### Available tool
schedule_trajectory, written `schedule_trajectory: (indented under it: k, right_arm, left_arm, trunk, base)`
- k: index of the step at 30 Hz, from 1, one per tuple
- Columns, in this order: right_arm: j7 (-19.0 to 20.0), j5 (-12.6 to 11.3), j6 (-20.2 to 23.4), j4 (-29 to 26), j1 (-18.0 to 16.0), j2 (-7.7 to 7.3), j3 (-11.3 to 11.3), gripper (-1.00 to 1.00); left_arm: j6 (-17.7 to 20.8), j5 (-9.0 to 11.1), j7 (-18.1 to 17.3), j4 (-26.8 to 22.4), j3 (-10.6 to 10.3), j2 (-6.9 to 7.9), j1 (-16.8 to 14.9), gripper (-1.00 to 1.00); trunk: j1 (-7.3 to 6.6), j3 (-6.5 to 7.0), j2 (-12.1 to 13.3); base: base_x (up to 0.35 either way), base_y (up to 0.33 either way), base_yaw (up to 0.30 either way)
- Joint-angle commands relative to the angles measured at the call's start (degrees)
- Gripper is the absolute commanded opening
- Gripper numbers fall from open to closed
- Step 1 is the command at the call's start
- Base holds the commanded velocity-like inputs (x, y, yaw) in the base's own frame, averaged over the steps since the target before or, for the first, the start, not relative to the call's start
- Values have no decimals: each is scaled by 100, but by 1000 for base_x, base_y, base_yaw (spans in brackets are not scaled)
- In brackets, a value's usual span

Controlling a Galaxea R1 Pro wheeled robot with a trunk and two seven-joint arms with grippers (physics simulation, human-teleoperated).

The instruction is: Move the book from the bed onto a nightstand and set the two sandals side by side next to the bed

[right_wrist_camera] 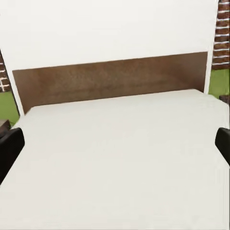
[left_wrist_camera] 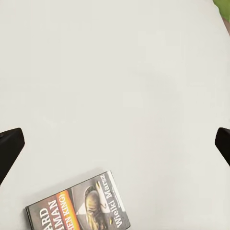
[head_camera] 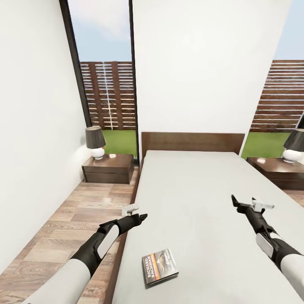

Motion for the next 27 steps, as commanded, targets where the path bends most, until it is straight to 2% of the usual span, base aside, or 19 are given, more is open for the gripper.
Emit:
schedule_trajectory:
  k: [1, 2, 3, 4, 17, 23, 27]
  right_arm:
    - [129, -223, -164, 202, -1, -19, 36, 100]
    - [274, -332, -305, 359, 5, -28, 36, 100]
    - [904, -546, -561, 761, 13, -43, 37, 100]
    - [967, -565, -580, 802, 13, -44, 37, 100]
    - [1062, -594, -619, 867, 10, -20, 37, 100]
    - [1061, -593, -622, 868, 9, -4, 37, 100]
    - [1061, -598, -623, 869, 9, -2, 37, 100]
  left_arm:
    - [23, 26, -3, -3, 0, 0, -4, 100]
    - [23, 26, -3, -4, 0, 0, -4, 100]
    - [22, 26, -3, -3, 0, -4, -4, 100]
    - [22, 26, -3, -2, 0, -5, -4, 100]
    - [28, 34, 4, 3, -12, -9, -4, 100]
    - [22, 35, 6, 3, -199, -9, -4, 100]
    - [22, 35, 6, 3, -253, -9, -4, 100]
  trunk:
    - [0, -6, -4]
    - [22, -24, -44]
    - [44, -42, -85]
    - [66, -60, -125]
    - [352, -293, -646]
    - [483, -401, -887]
    - [571, -473, -1047]
  base:
    - [0, 0, 0]
    - [0, 0, 0]
    - [0, 0, 0]
    - [0, 0, 0]
    - [0, 0, 0]
    - [0, 0, 0]
    - [0, 0, 0]
